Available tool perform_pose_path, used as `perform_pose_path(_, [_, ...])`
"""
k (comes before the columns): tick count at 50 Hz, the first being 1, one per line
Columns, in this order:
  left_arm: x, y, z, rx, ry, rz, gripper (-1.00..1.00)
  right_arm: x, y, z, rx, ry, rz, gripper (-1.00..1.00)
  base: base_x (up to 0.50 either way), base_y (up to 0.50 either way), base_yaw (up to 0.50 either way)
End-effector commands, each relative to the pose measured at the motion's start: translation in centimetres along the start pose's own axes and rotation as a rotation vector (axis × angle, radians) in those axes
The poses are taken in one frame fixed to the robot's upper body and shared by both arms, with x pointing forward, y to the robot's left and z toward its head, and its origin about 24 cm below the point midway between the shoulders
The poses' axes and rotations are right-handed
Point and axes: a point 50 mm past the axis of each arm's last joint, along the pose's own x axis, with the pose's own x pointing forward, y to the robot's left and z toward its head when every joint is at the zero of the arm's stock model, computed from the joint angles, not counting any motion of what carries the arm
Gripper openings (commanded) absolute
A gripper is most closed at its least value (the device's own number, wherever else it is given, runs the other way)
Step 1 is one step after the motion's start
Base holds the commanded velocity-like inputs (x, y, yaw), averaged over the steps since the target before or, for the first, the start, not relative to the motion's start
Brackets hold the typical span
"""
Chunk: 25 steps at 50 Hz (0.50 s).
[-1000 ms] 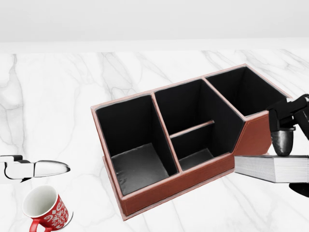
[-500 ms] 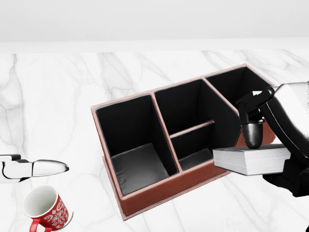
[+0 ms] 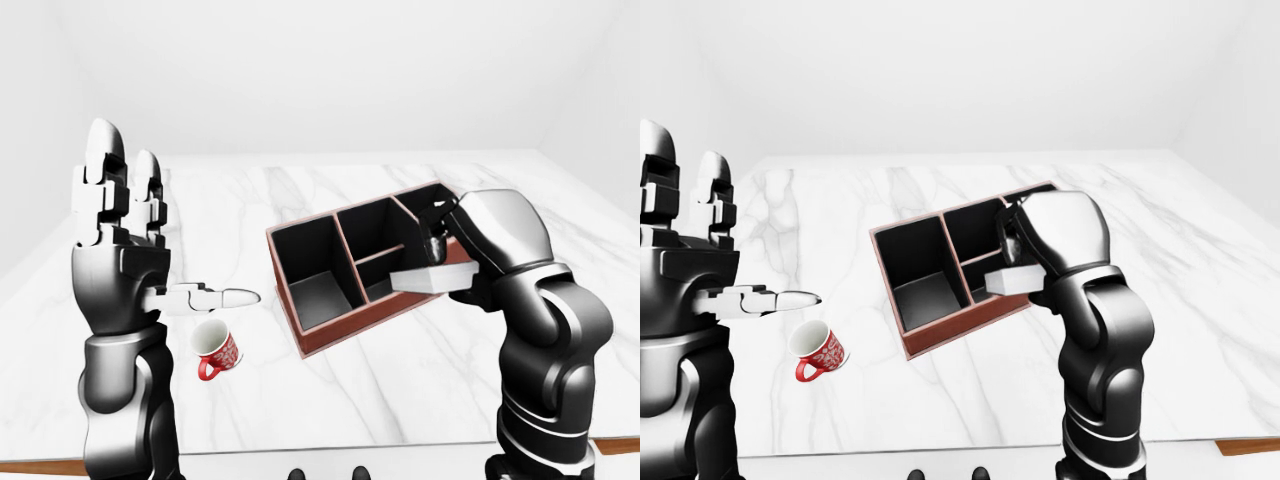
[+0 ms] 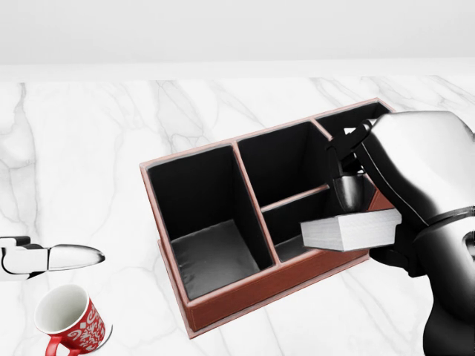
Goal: Pick up the book and place it in the back compartment of the caddy.
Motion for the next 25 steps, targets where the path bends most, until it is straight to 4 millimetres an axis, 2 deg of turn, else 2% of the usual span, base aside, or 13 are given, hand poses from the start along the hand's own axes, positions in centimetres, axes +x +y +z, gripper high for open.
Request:
perform_pose_path(1, [0.1,0.1,0.2,0.0,-0.011,0.003,1.0,1.1,0.2,0.7,0.006,-0.019,0.012,-1.0,0.0,0.0,0.0])
perform_pose_path(7, [0.1,0.1,0.1,-0.001,-0.004,0.003,1.0,1.9,0.2,0.5,0.004,-0.017,0.021,-1.0,0.0,0.0,0.0])
perform_pose_path(18, [0.1,0.1,0.2,-0.002,-0.013,0.005,1.0,4.8,1.6,-1.7,0.021,0.017,0.143,-1.0,0.0,0.0,0.0])
perform_pose_path(25, [0.2,0.2,0.5,-0.003,-0.025,0.009,1.0,6.0,1.8,-2.0,0.029,-0.01,0.179,-1.0,0.0,0.0,0.0])
